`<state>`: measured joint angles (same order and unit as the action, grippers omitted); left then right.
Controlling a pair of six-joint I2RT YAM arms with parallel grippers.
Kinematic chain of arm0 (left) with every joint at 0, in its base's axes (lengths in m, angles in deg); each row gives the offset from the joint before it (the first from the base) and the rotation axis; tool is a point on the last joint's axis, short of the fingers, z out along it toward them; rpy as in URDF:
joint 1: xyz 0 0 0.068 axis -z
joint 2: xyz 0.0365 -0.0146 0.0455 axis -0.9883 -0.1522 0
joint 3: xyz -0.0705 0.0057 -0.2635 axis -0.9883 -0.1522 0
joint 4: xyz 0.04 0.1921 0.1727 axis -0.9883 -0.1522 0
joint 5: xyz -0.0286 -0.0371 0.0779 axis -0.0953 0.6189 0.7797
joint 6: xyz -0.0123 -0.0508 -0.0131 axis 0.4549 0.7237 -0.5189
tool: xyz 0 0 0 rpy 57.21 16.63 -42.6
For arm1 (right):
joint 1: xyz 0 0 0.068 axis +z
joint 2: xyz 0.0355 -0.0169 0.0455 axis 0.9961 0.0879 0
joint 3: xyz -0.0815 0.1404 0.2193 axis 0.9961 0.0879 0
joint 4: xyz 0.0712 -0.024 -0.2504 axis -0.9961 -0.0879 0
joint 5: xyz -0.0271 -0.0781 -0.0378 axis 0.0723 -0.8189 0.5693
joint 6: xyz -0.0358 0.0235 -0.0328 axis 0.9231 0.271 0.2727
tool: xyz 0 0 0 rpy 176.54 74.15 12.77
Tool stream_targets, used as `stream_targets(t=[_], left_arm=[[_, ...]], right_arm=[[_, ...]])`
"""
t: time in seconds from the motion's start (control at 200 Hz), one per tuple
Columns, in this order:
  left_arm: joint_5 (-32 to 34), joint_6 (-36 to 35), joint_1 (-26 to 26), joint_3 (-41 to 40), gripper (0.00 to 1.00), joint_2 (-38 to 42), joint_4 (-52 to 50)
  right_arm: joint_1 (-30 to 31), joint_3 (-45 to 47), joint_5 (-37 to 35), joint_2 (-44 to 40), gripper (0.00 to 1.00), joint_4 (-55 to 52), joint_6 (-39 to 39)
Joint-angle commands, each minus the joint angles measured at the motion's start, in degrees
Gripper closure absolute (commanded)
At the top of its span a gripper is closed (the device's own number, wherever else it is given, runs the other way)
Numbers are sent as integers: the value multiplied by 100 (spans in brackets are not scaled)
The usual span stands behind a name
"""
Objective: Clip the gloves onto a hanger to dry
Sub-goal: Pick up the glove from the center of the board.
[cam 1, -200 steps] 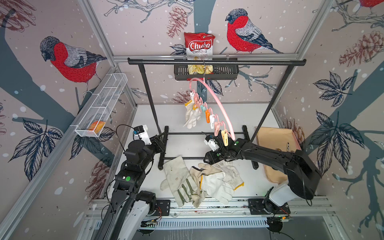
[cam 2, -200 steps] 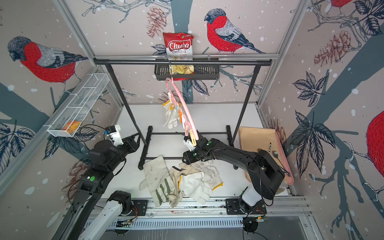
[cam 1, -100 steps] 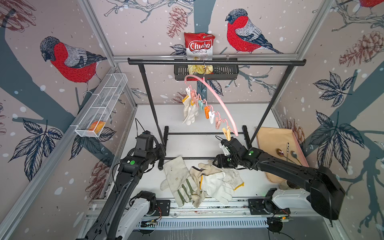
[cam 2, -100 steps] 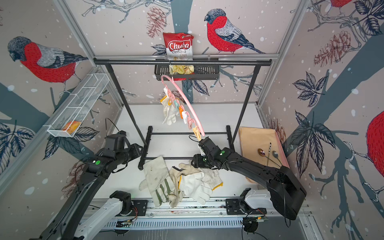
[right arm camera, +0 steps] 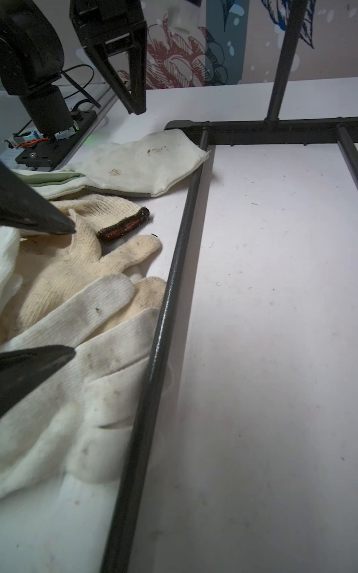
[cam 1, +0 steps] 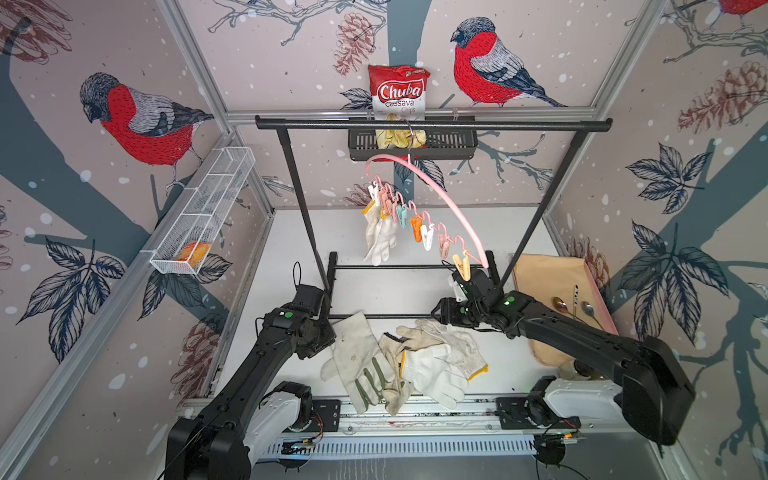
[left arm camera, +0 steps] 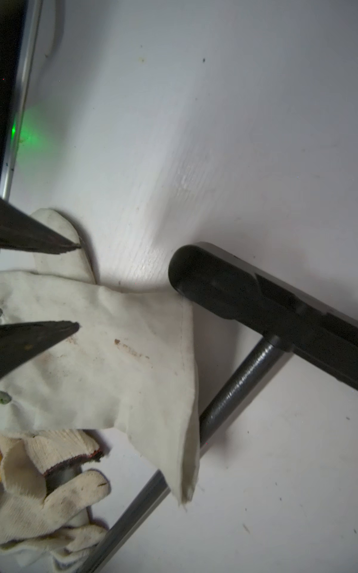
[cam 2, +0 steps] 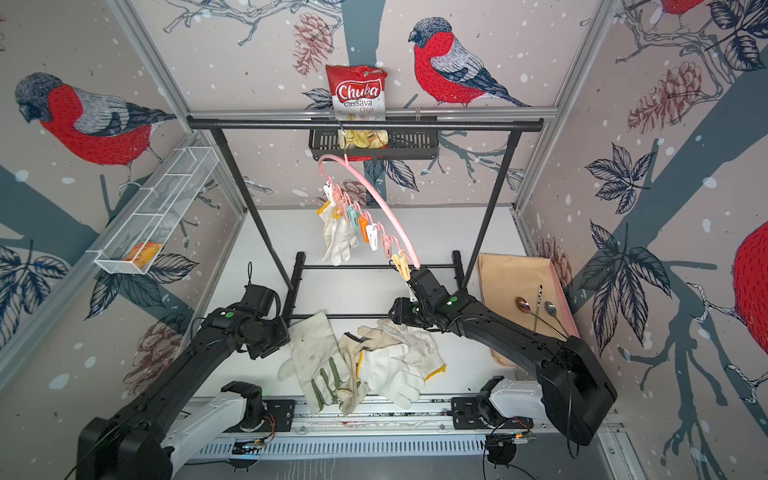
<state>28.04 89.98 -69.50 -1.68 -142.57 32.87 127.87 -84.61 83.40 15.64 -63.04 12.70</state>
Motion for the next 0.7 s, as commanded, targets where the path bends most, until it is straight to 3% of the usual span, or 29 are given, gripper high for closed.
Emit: stream_targets(t=[0.0,0.235,0.4,0.695], left_arm=[[36,194,-12,-110,62,-145,152],[9,150,-7,-221,62,-604,636],[323,68,-8,-174,62,-662,896],[326,-201,-14,-320,62,-722,1478]], right_arm=[[-124,76,-55,-257,39,-54,-78],[-154,58,-12,-454,39,-50,-167],[-152,25,32,-524,39,-6,-171],[-174,-20,93,-605,39,81,-54]])
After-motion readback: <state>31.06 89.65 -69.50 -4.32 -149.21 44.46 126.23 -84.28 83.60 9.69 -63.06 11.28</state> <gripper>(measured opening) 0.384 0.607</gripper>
